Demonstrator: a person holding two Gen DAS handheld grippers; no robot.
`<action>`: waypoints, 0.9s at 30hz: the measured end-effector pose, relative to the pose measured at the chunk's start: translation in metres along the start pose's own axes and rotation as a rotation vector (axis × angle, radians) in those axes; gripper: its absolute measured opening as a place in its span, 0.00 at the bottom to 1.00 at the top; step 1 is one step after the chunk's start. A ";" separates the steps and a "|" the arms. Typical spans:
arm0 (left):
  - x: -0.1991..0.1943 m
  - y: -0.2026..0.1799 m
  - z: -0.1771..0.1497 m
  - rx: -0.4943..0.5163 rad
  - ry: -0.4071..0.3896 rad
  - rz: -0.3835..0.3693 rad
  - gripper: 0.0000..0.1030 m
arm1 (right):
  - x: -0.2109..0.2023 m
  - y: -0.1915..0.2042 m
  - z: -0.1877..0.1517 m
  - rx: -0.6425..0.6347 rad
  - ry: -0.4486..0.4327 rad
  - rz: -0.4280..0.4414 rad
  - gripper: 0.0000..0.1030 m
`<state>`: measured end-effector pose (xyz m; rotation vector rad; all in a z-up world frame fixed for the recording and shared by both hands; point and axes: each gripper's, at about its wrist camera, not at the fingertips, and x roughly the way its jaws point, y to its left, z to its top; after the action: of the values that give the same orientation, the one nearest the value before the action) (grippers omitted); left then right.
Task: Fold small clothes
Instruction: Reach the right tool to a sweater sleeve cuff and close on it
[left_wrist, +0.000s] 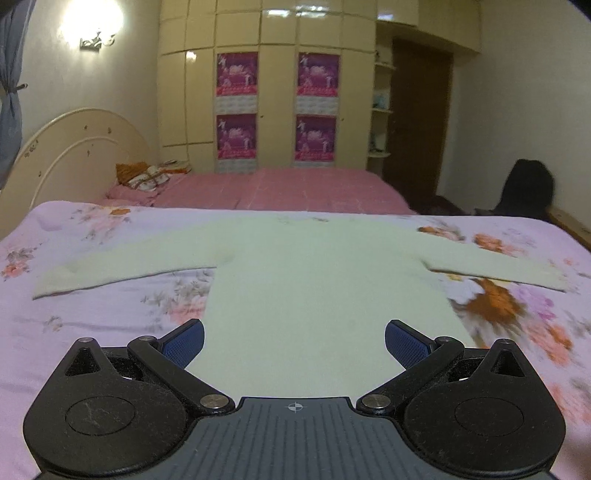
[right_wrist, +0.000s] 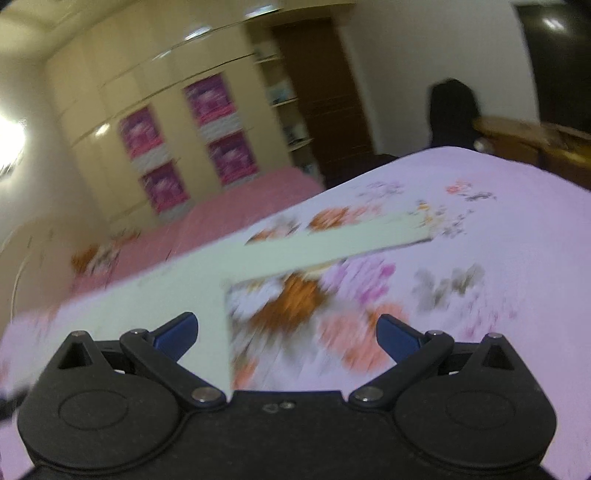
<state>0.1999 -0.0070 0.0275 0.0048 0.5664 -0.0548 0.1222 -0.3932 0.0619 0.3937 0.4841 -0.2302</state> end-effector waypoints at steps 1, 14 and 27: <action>0.013 -0.001 0.002 -0.002 0.013 0.008 1.00 | 0.016 -0.012 0.013 0.037 -0.009 -0.009 0.85; 0.159 -0.022 0.005 -0.008 0.171 0.081 1.00 | 0.202 -0.165 0.042 0.481 0.015 -0.113 0.48; 0.210 0.023 0.031 -0.040 0.239 0.063 1.00 | 0.261 -0.185 0.049 0.472 0.013 -0.168 0.06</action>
<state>0.3953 0.0049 -0.0592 -0.0098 0.8063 0.0188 0.3108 -0.6124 -0.0843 0.8161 0.4741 -0.5088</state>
